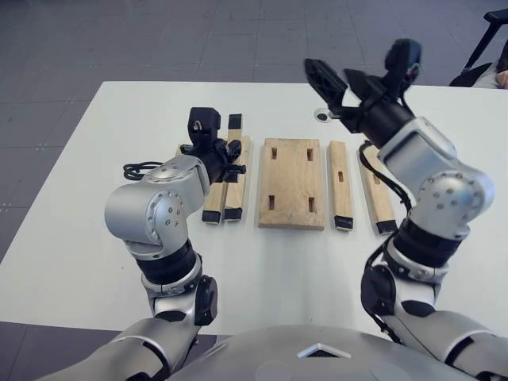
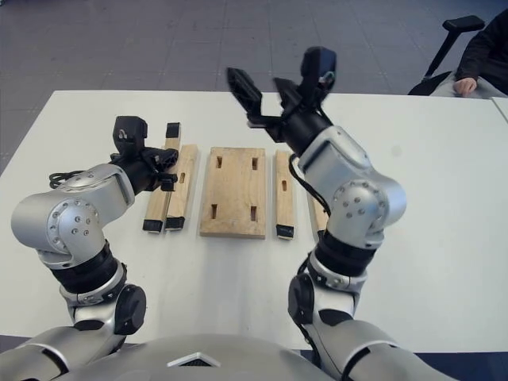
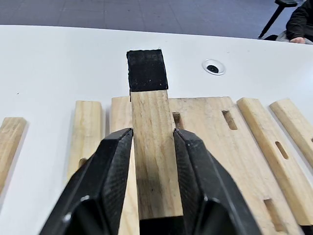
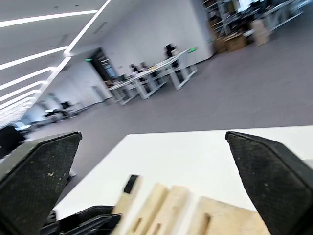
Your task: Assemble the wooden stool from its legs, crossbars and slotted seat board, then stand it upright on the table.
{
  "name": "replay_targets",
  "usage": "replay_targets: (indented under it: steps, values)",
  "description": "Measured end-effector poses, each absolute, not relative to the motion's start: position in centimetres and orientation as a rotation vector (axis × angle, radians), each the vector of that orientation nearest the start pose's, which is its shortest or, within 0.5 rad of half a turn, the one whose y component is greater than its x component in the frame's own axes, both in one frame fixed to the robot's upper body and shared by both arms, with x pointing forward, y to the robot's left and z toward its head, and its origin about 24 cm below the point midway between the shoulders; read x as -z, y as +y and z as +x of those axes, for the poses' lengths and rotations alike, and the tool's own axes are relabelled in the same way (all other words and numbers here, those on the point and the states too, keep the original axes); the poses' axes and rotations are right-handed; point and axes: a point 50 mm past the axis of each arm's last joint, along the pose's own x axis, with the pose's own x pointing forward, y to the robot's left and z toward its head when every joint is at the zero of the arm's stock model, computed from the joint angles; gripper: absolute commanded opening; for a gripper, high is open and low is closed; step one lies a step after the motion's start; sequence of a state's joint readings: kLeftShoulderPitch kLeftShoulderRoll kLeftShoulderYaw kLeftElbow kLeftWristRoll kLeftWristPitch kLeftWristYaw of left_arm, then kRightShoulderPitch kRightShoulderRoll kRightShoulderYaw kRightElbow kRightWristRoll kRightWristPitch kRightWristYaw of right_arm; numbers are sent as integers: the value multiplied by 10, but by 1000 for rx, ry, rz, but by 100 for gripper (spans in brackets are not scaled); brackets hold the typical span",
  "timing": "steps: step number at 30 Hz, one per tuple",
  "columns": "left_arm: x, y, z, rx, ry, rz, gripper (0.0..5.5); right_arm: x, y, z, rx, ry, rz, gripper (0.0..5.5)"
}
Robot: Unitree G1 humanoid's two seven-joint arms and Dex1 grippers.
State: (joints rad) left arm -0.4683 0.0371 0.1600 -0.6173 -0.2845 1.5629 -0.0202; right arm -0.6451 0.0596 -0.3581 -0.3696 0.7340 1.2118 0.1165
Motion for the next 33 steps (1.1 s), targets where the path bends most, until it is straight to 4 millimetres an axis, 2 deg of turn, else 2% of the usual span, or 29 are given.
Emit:
replay_targets:
  steps: [5, 16, 23, 33]
  values:
    - [-182, 100, 257, 484, 315, -66, 132, -202, -98, 300, -787, 250, 634, 550]
    - [-189, 94, 254, 542, 252, 22, 132, -197, -98, 305, -781, 304, 634, 550]
    - [-196, 89, 252, 575, 210, 48, 132, -188, -98, 309, -782, 341, 703, 408]
    - [-196, 85, 250, 613, 207, 64, 132, -187, -97, 309, -818, 345, 846, 212]
